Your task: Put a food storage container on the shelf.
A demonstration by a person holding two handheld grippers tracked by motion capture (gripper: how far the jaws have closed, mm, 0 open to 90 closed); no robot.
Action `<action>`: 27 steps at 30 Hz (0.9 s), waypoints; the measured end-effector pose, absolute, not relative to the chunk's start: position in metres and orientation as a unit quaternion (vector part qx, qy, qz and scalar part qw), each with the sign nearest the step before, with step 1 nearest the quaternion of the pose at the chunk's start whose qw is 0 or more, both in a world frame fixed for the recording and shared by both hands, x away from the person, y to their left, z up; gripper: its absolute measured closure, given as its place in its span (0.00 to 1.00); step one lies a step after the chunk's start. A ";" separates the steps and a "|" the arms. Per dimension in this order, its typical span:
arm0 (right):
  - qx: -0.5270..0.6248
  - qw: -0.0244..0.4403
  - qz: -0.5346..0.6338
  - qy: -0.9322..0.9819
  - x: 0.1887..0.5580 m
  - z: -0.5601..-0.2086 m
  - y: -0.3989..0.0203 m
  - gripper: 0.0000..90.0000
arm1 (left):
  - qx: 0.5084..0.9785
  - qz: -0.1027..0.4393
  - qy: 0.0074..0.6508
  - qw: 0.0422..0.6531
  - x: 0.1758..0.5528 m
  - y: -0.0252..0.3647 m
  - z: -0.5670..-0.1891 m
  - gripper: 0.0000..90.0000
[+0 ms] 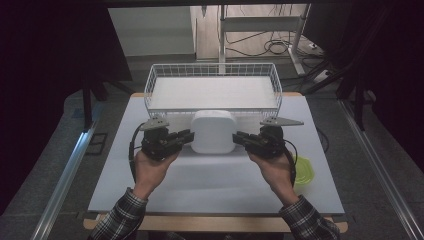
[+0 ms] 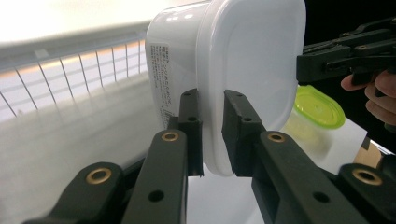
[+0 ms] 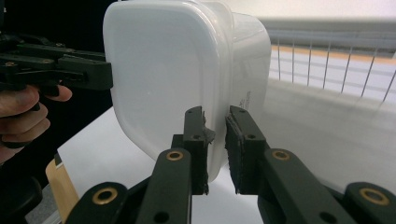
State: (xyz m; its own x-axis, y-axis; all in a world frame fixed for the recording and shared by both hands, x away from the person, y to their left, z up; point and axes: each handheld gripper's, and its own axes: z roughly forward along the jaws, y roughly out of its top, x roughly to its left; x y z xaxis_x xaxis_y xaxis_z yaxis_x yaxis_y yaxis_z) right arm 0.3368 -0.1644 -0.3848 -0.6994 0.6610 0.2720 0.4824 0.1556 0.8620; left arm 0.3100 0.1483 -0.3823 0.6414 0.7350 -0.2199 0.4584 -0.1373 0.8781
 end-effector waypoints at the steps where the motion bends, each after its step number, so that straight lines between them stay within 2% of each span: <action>1: 0.377 0.085 0.529 0.755 0.338 -0.381 -0.164 0.88 | 0.741 0.134 0.402 0.521 0.311 0.149 -0.379 0.88; 12: 0.370 0.096 0.542 0.748 0.355 -0.347 -0.159 0.88 | 0.732 0.148 0.398 0.533 0.326 0.153 -0.343 0.88; 27: 0.373 0.114 0.539 0.747 0.384 -0.307 -0.151 0.87 | 0.725 0.154 0.399 0.540 0.358 0.158 -0.311 0.88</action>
